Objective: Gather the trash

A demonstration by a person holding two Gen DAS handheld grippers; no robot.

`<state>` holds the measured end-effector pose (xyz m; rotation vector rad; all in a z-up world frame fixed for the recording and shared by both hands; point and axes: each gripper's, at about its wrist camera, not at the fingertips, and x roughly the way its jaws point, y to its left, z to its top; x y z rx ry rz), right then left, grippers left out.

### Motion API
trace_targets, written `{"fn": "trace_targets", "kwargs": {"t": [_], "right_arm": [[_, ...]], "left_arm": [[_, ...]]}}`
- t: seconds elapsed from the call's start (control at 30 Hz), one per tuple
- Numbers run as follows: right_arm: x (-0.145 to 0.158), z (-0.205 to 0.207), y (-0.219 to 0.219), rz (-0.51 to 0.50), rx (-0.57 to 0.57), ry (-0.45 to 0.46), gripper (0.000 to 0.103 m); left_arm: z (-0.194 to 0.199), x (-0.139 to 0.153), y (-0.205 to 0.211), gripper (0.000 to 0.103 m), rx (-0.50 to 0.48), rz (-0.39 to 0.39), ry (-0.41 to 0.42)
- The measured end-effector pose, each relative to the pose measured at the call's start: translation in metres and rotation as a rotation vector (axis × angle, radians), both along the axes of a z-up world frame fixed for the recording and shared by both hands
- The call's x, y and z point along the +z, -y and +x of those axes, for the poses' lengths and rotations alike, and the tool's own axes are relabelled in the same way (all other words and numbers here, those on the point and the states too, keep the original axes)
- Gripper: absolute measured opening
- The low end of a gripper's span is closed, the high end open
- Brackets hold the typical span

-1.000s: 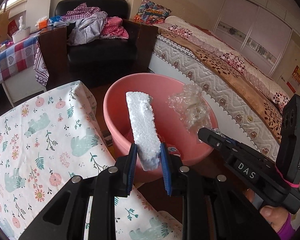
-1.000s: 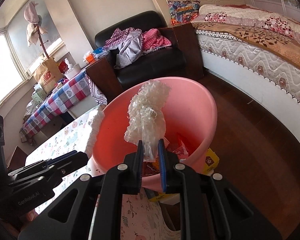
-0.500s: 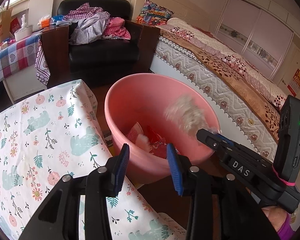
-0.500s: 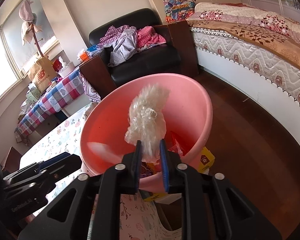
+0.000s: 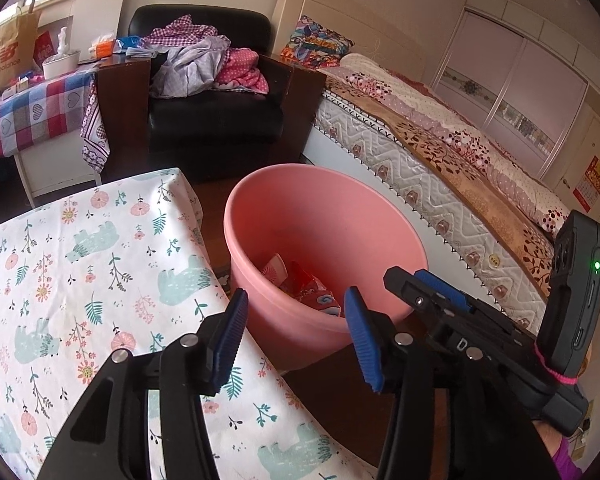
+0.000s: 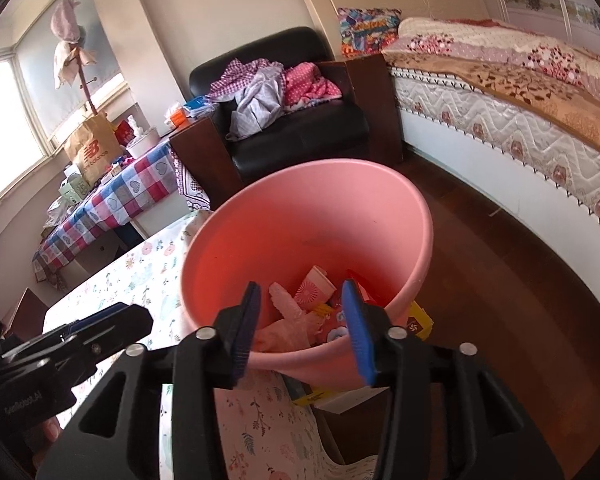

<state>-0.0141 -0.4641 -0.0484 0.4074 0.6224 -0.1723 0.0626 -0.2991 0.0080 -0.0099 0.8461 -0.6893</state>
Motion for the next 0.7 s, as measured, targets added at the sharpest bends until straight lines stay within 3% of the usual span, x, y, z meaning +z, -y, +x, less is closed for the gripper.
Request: {"fn": "trace_targets", "kwargs": {"t": [0.7], "right_arm": [[0.027,-0.025,-0.052,-0.062,0.092,0.013,0.044]], "left_arm": [[-0.035,0.033,-0.042,0.052,0.069,-0.021,0.098]]}}
